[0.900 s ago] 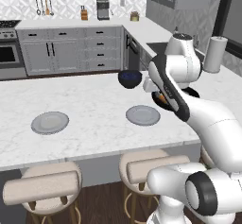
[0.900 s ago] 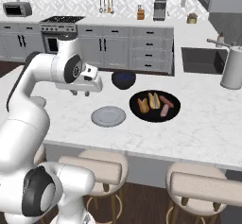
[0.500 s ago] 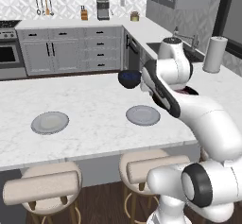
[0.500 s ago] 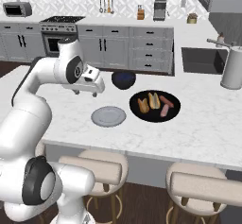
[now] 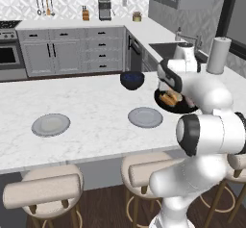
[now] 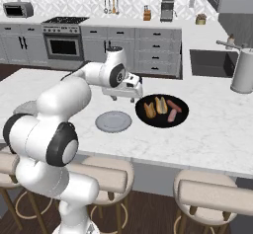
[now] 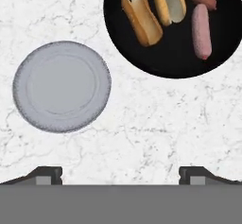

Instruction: Place one bun and one sausage from the bowl on each plate.

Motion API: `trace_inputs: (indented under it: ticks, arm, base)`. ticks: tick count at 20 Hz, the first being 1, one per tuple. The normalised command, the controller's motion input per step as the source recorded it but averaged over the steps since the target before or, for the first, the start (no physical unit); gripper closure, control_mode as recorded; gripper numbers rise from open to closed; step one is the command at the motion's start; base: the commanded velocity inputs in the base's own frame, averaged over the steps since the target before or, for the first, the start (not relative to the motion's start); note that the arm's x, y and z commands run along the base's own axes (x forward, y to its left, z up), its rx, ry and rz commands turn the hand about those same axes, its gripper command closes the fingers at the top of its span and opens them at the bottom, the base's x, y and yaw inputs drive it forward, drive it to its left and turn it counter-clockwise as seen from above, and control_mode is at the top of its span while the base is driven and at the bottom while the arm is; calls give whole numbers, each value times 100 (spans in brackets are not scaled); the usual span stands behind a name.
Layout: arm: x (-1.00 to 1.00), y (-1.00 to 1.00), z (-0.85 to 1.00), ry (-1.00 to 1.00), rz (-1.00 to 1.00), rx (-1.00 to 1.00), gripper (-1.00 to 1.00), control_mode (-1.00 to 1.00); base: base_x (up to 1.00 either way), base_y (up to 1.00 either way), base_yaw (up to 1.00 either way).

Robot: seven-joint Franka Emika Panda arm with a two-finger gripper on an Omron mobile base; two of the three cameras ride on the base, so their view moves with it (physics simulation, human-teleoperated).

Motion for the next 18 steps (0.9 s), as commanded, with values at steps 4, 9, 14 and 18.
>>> trace_inputs:
  ticks: [4, 9, 14, 18]
  arm:
    - [97, -79, -91, 4, 5, 0, -100, -100]
    - [58, -8, -60, 0, 6, 0, -100, -100]
    - [55, 0, -60, 0, 4, 0, -100, -100]
    - [54, -12, -28, 0, 0, 0, -100, -100]
  base:
    - [0, 0, 0]
    - [0, 0, 0]
    - [0, 0, 0]
    - [0, 0, 0]
